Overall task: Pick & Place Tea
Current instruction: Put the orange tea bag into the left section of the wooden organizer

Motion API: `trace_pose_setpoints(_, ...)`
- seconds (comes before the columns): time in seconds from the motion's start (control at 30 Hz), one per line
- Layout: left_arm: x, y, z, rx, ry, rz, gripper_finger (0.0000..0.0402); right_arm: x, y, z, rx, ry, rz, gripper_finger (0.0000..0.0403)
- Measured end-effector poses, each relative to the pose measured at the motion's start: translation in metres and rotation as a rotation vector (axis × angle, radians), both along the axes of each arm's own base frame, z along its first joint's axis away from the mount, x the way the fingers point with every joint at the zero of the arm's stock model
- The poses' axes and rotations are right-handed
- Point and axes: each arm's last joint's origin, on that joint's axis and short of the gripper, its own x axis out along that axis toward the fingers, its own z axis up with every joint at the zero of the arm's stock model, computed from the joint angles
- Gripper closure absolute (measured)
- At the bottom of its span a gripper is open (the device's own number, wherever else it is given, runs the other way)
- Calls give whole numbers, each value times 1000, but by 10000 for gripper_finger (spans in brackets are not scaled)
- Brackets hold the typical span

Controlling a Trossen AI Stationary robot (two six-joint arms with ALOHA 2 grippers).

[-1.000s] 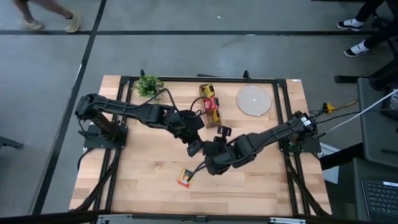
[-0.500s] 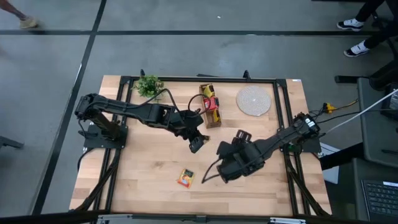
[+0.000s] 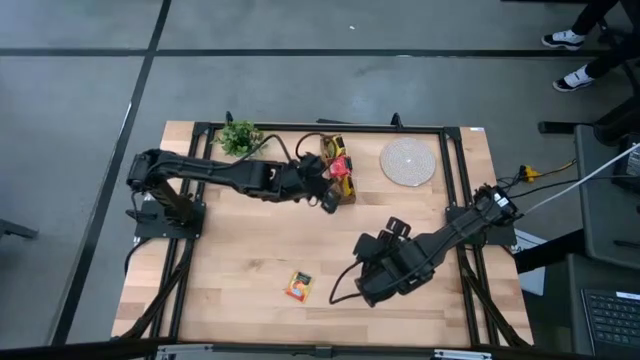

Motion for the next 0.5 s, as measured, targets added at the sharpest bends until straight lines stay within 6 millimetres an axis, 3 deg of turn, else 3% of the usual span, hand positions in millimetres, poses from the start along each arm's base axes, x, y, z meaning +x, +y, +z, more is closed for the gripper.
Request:
trace_pose_setpoints(0.3,36,23,-33,-43,-97,179,396,0,2,0,37,6,-16,214)
trace_pose_setpoints(0.5,42,25,-43,-62,-85,175,395,0,3,0,46,-7,-25,214)
